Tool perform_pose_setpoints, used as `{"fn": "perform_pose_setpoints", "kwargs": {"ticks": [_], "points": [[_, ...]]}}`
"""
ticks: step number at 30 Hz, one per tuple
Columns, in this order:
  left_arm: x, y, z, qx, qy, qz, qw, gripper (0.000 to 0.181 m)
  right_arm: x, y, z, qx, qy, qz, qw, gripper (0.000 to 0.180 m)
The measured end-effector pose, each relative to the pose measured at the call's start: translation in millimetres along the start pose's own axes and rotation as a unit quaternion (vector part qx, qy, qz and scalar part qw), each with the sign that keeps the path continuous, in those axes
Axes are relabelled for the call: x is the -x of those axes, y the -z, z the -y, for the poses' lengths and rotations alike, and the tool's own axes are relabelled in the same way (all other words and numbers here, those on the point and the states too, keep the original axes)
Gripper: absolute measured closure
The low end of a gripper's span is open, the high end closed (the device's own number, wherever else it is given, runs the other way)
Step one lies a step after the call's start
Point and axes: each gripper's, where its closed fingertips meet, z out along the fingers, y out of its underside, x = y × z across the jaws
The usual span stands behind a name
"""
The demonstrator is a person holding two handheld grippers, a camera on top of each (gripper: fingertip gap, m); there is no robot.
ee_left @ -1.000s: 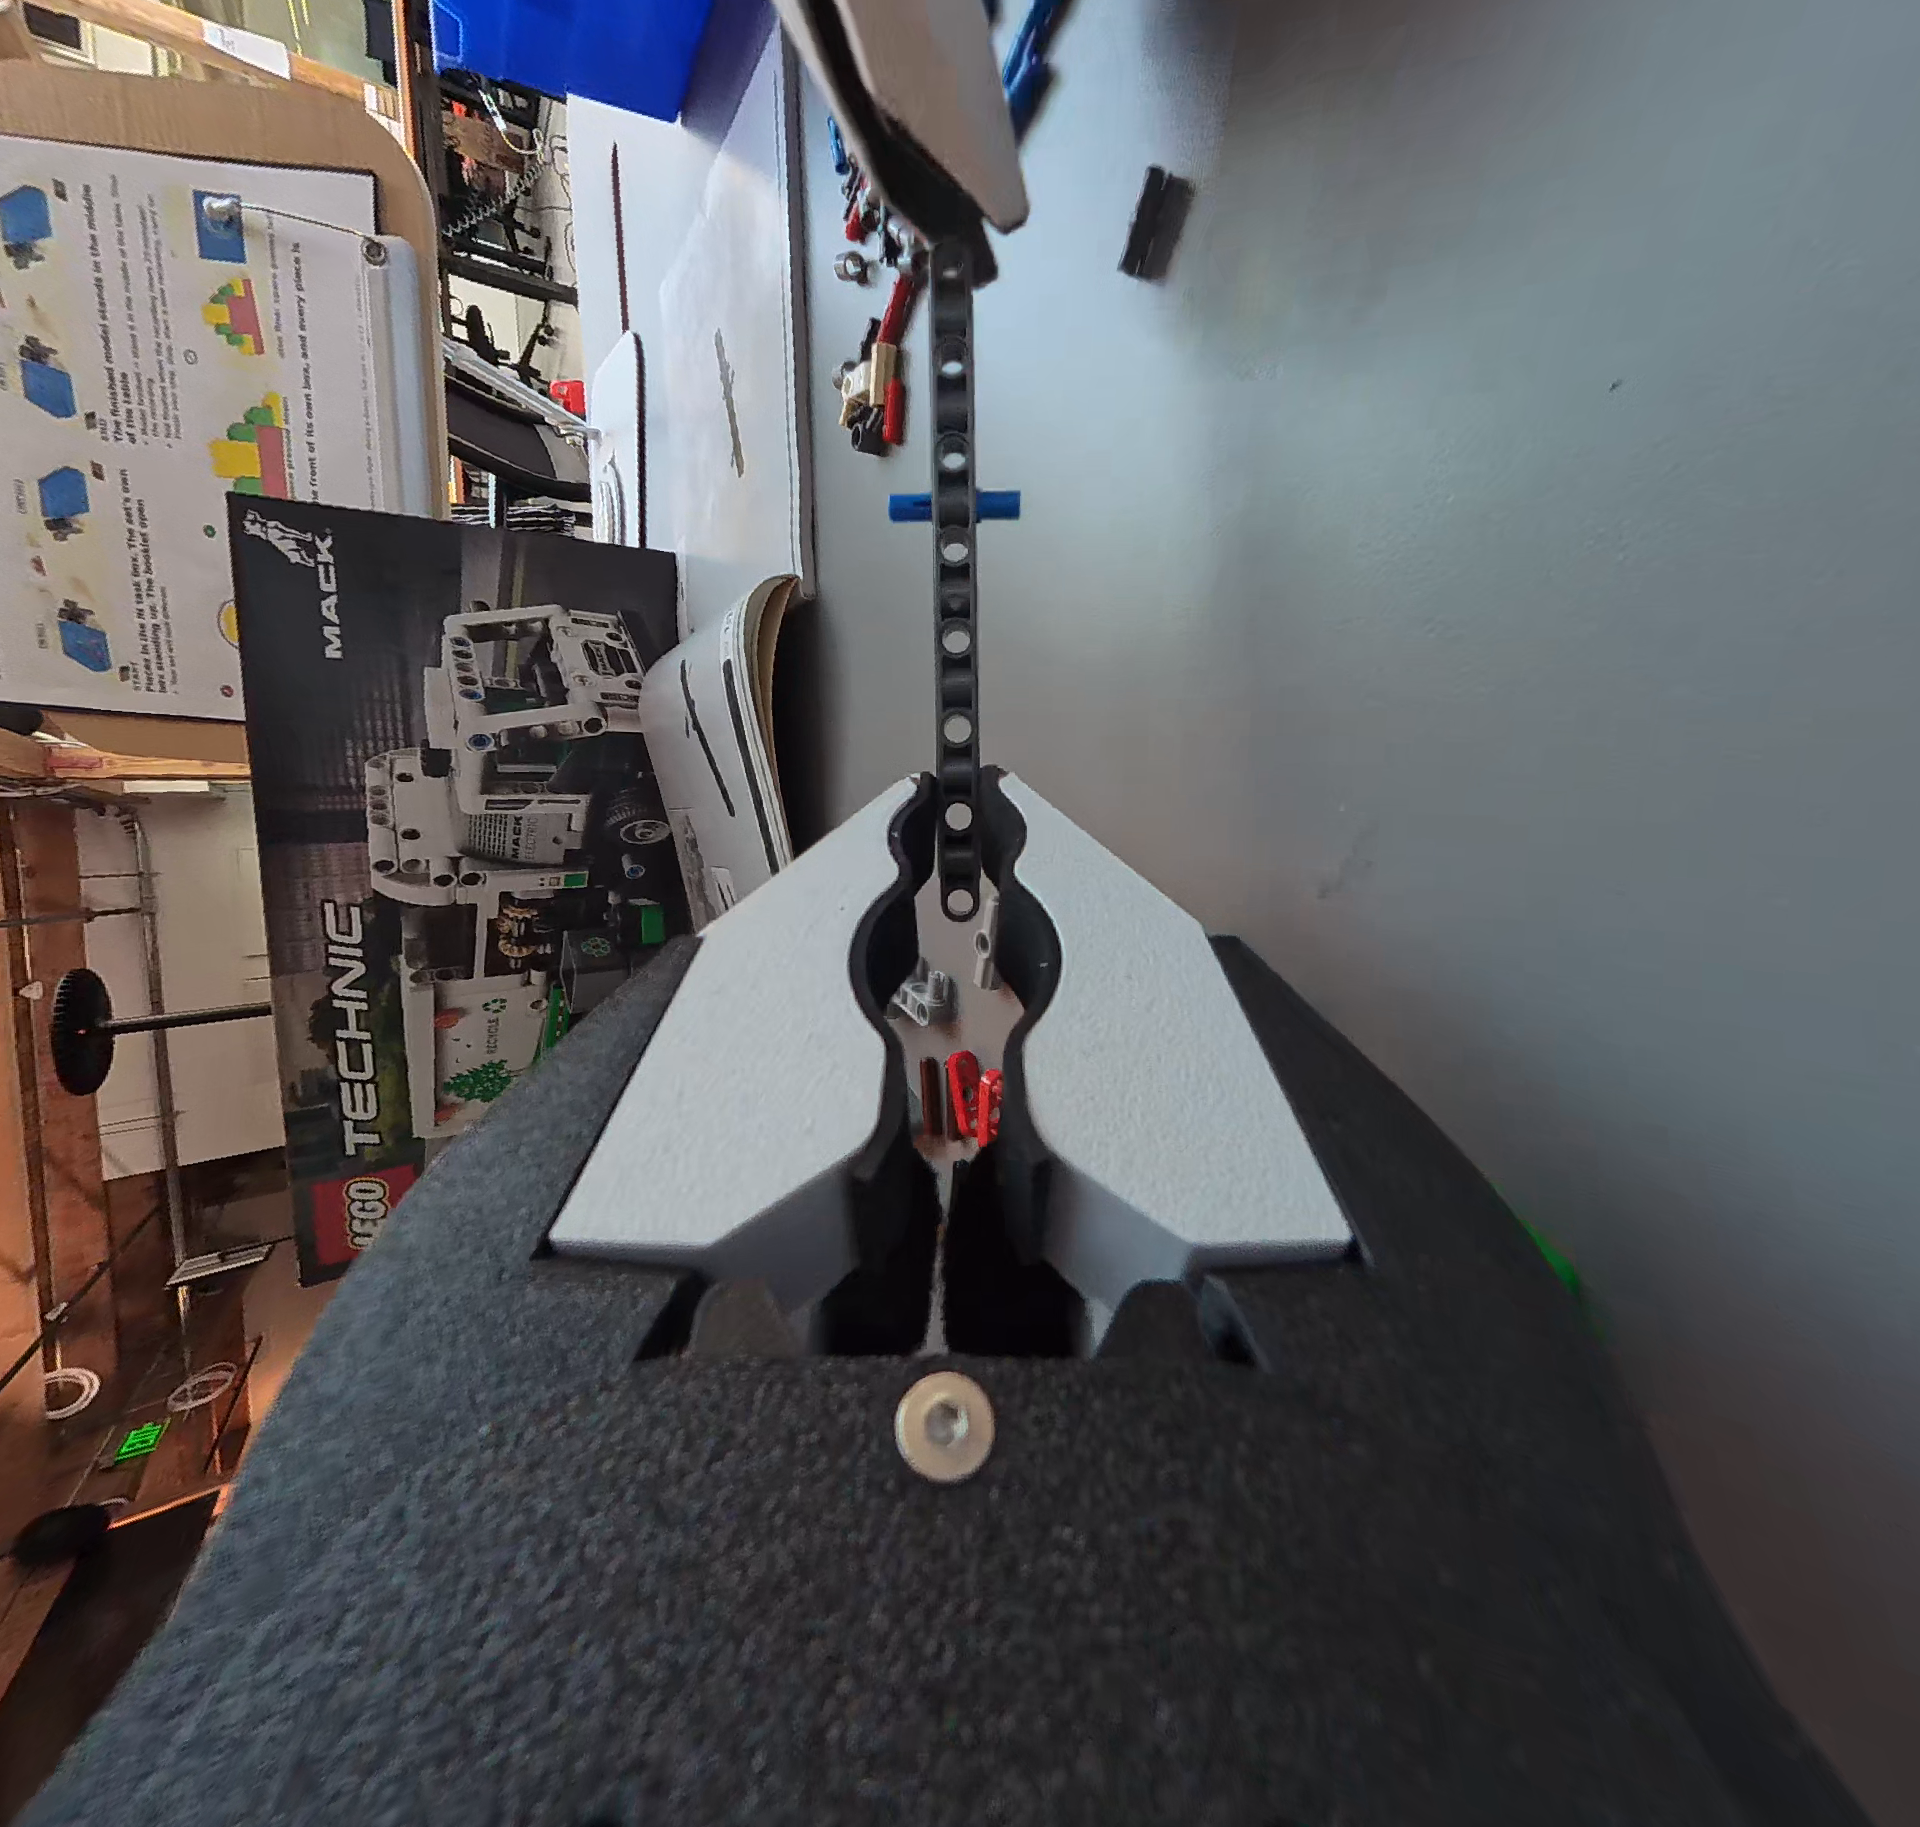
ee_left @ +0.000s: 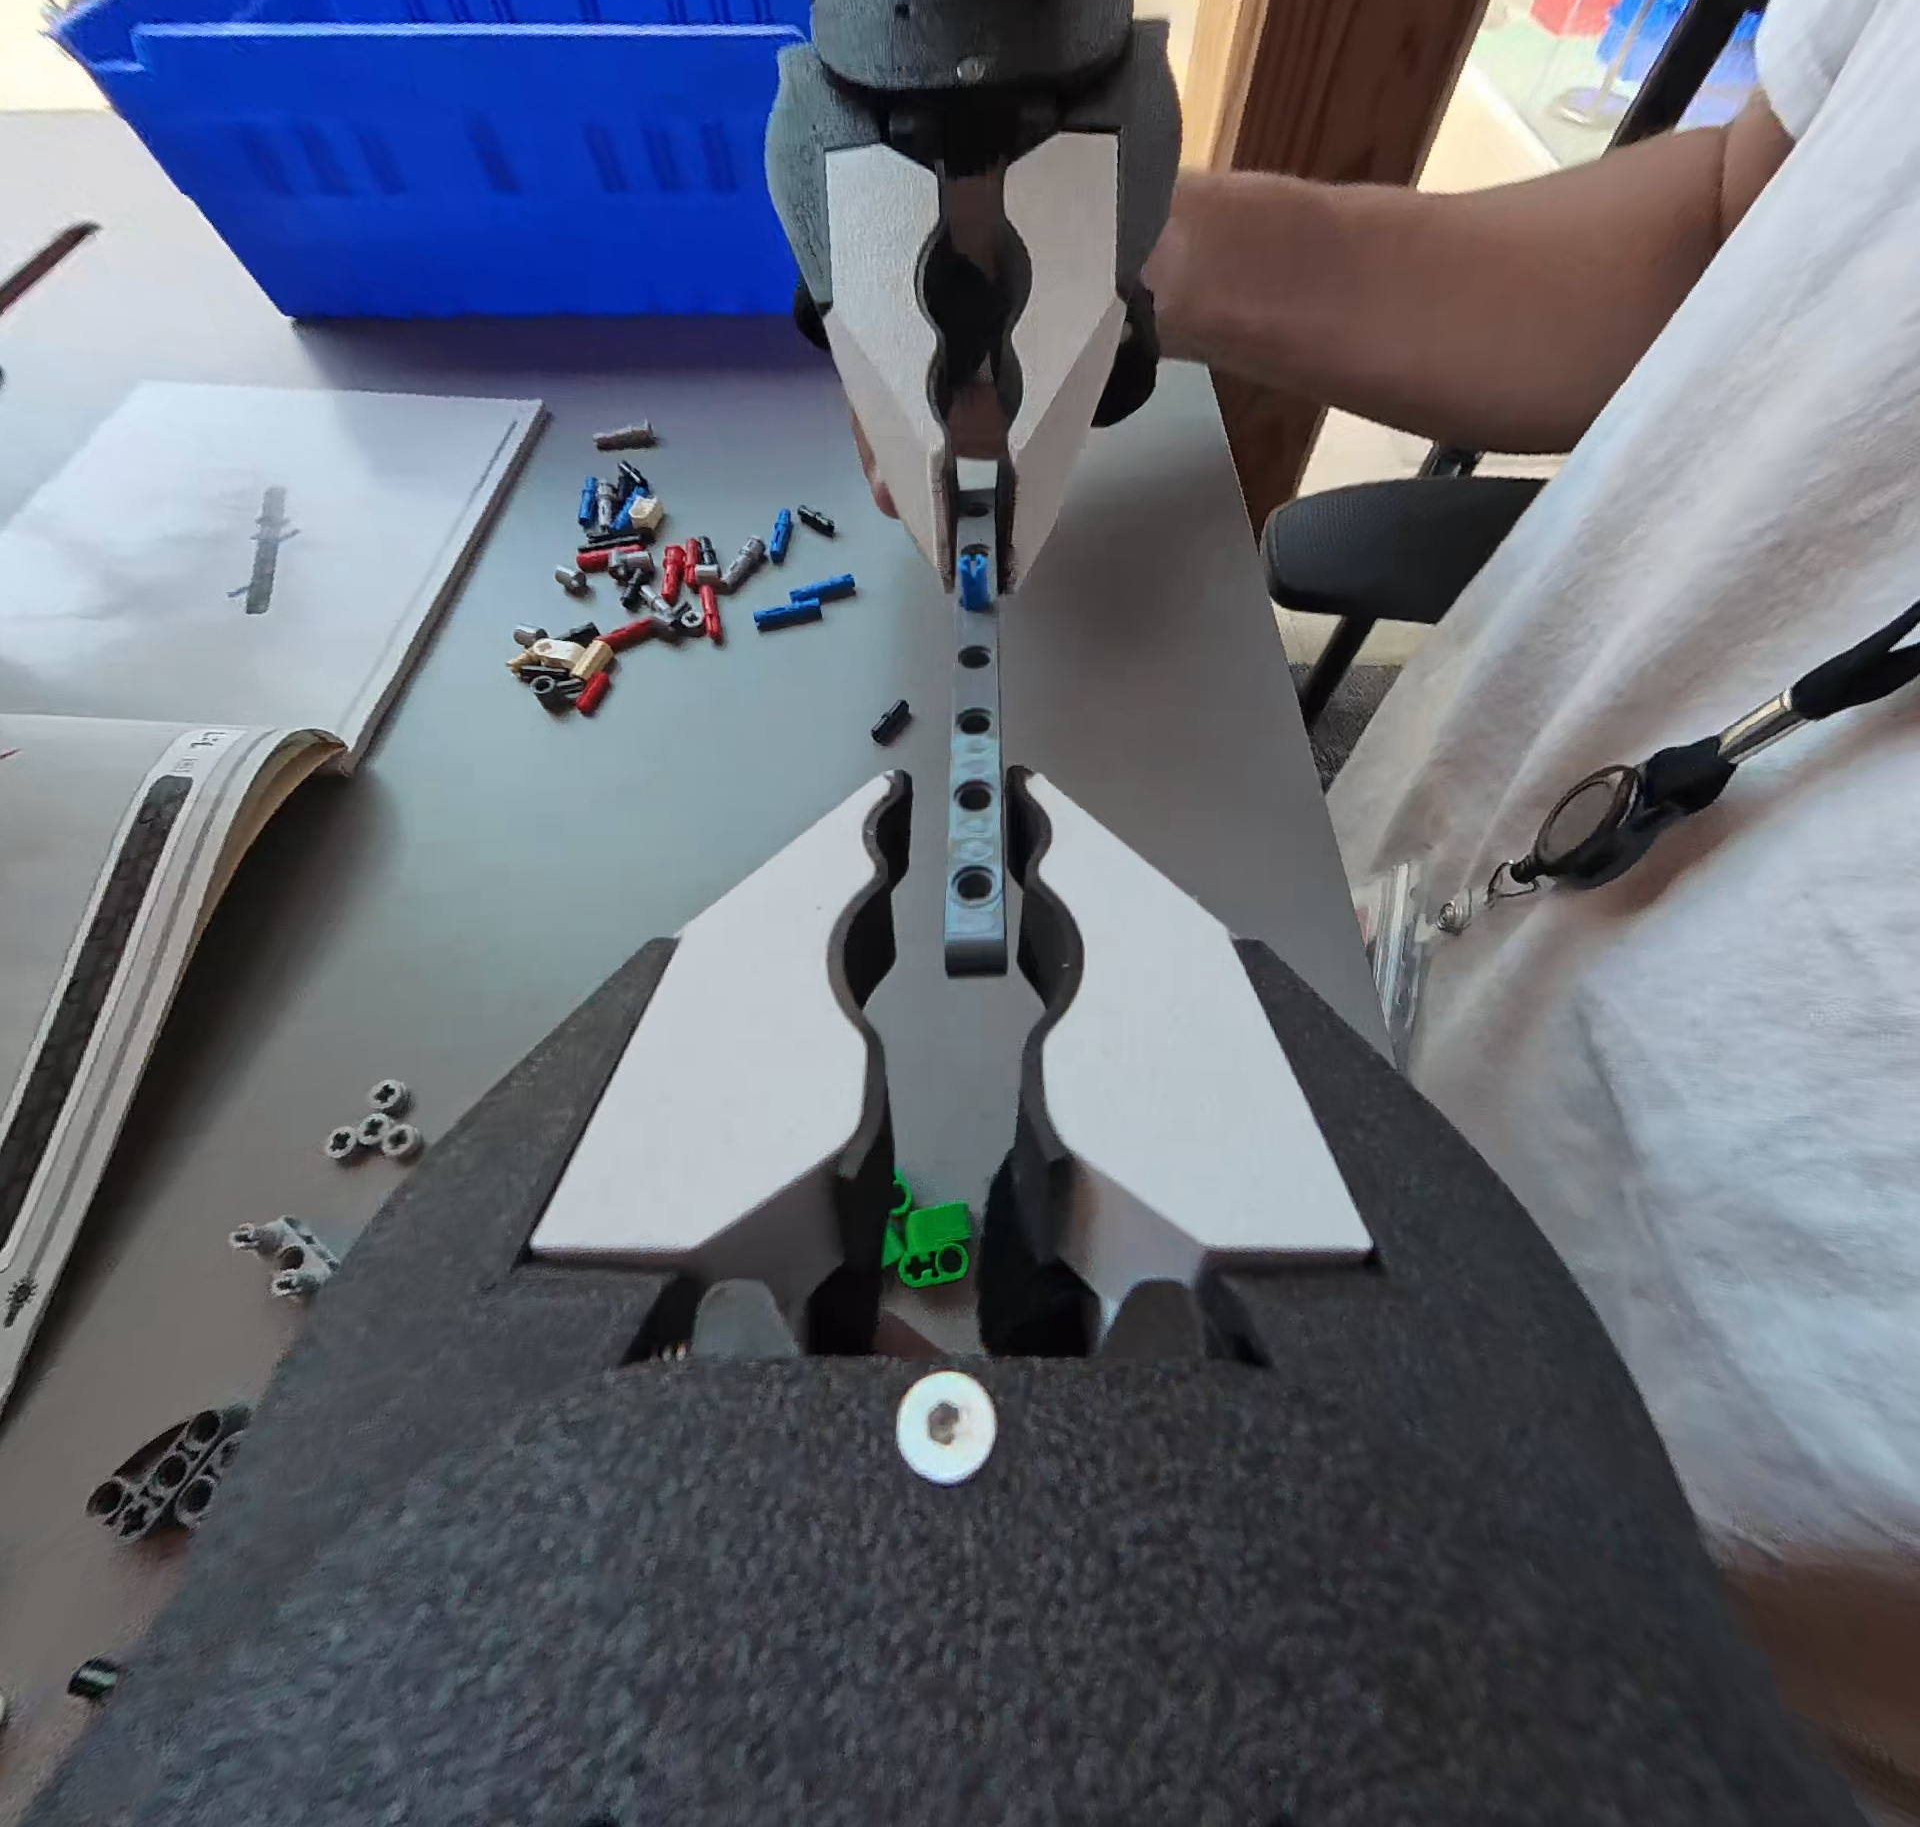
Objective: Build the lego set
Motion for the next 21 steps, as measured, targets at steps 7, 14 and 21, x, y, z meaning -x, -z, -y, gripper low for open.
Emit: {"fn": "perform_pose_setpoints", "kwargs": {"ticks": [7,14,21], "points": [[-12.8,-6.2,21.4,-0.107,0.036,0.017,0.993,0.148,6.3,-4.4,7.8,-0.029,-0.005,0.024,0.999,0.173],[-19.2,-6.2,23.5,-0.129,0.046,0.041,0.990,0.174,14.6,-15.3,8.1,-0.014,-0.004,0.044,0.999,0.173],[-5.3,10.7,8.2,-0.125,0.071,0.120,0.982,0.174,-18.2,17.2,-28.3,0.055,-0.056,-0.058,0.995,0.157]]}}
